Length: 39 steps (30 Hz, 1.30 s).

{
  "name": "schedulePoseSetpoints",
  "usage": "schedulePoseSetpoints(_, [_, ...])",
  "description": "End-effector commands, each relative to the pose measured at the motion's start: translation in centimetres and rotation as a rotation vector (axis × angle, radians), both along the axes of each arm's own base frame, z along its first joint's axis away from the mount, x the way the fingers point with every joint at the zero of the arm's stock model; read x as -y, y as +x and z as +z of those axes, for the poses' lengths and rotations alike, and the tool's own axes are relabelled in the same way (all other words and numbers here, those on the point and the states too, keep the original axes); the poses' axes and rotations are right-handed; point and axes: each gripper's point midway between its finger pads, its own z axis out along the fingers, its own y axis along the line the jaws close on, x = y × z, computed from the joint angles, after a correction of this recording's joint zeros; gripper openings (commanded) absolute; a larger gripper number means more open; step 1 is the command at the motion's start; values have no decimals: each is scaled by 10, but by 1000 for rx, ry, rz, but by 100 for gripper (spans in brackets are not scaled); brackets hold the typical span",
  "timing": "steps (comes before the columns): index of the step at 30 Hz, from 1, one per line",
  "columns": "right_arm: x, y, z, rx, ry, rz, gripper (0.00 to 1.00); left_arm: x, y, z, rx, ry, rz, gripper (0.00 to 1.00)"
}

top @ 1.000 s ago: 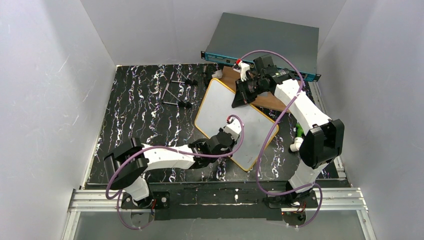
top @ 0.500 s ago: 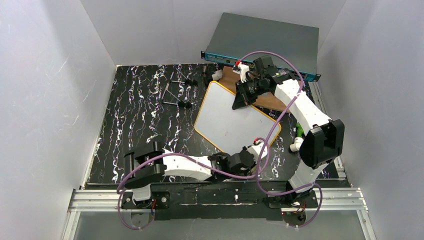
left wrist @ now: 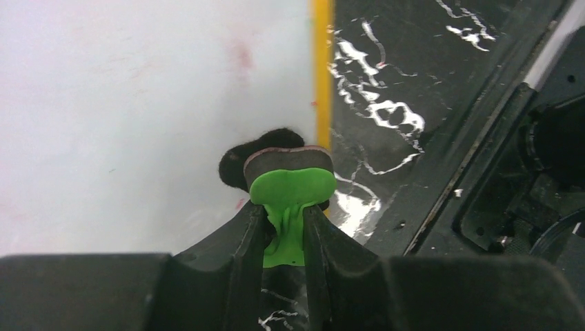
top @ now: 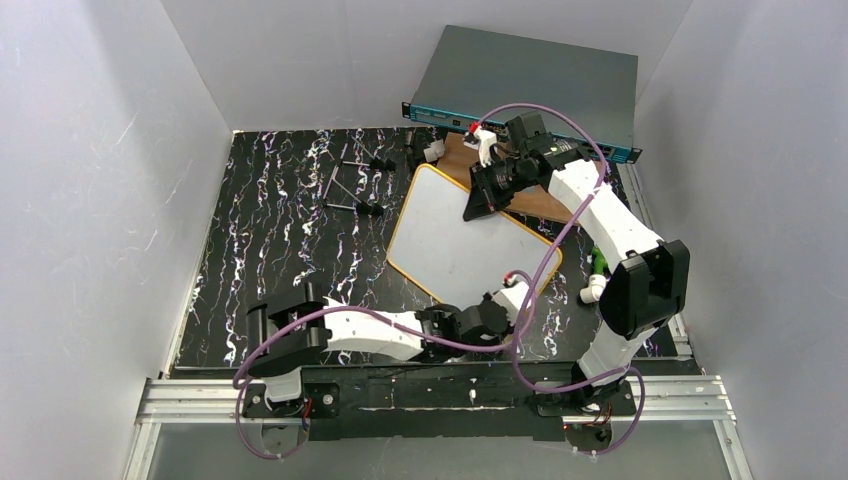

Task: Erase the whiteboard
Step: Erase the whiteboard at the center of the board.

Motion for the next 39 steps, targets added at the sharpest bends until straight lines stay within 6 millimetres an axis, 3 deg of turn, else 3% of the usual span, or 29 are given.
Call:
schedulePoseSetpoints(1, [-20,-6,15,37,75,31,1,-47,56,18,7,-26,246,0])
schedulePoseSetpoints(5, [-18,-5,15,45,64,22,1,-65,72,27,-8,-43,317,0])
schedulePoseSetpoints(10, [-18,-4,14,44,62,19,1,-70,70,31,-19,-54,316,0])
schedulePoseSetpoints(14, [-19,-4,14,42,64,20,1,-60,54,19,-58,-37,197,0])
schedulePoseSetpoints(22, [-18,-4,14,43,62,18,1,-26,-1,-8,-45,83,-65,0])
schedulePoseSetpoints(29, [-18,-4,14,43,64,19,1,-33,-29,-38,-122,167,-146,0])
schedulePoseSetpoints(35, [-18,-5,13,41,64,20,1,-45,-40,-59,-188,214,-149,0])
schedulePoseSetpoints(39, [-19,-5,13,39,65,20,1,-40,-24,-42,-117,197,-102,0])
